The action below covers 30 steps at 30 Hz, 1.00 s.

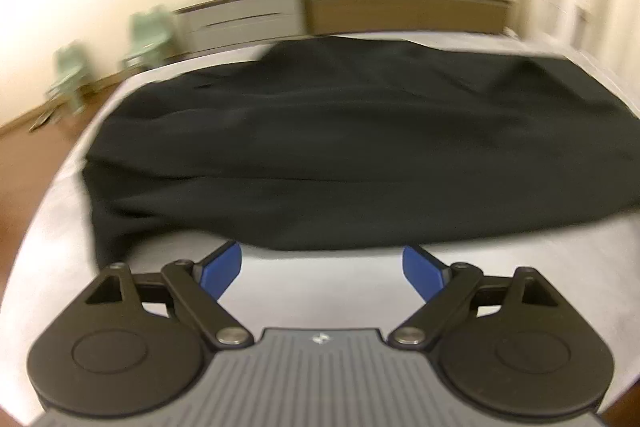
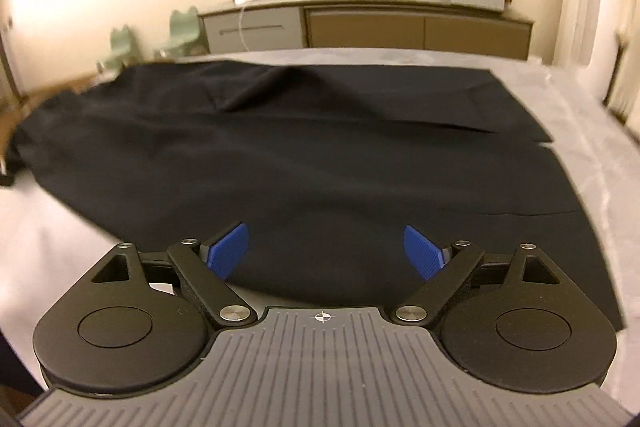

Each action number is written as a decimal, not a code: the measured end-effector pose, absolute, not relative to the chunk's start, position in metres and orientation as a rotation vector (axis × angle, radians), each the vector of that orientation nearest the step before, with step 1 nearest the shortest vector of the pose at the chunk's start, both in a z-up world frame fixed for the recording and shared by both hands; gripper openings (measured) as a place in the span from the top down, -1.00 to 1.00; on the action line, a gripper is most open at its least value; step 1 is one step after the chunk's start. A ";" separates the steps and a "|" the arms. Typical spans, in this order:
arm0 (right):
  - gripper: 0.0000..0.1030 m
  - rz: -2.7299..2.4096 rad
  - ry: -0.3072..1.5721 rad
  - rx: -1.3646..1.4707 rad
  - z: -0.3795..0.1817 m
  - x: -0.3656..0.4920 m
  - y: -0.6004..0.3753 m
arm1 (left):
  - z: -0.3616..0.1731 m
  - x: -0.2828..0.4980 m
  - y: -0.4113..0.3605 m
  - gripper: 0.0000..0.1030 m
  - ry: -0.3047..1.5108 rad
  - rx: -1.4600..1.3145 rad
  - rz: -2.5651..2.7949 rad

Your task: Fold clothes

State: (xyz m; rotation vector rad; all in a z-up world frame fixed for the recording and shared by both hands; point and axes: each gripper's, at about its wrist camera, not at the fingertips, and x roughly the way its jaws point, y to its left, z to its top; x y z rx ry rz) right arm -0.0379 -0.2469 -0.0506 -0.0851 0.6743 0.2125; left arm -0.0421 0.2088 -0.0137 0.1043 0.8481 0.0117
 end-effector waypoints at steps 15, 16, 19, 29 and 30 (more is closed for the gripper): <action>-0.77 0.264 0.718 -0.281 -0.063 -0.047 -0.205 | -0.035 -0.062 0.427 -0.80 0.764 -0.800 0.361; -0.77 0.271 0.708 -0.287 -0.061 -0.046 -0.200 | -0.040 -0.062 0.438 -0.80 0.740 -0.867 0.359; -0.77 0.295 0.679 -0.305 -0.057 -0.042 -0.182 | -0.045 -0.056 0.449 -0.83 0.699 -0.984 0.356; -0.84 0.779 0.526 -0.452 -0.034 -0.028 0.089 | -0.046 -0.059 0.443 -0.94 0.602 -1.118 0.283; -0.84 0.812 0.517 -0.476 -0.037 -0.025 0.117 | -0.046 -0.062 0.442 -0.99 0.594 -1.125 0.266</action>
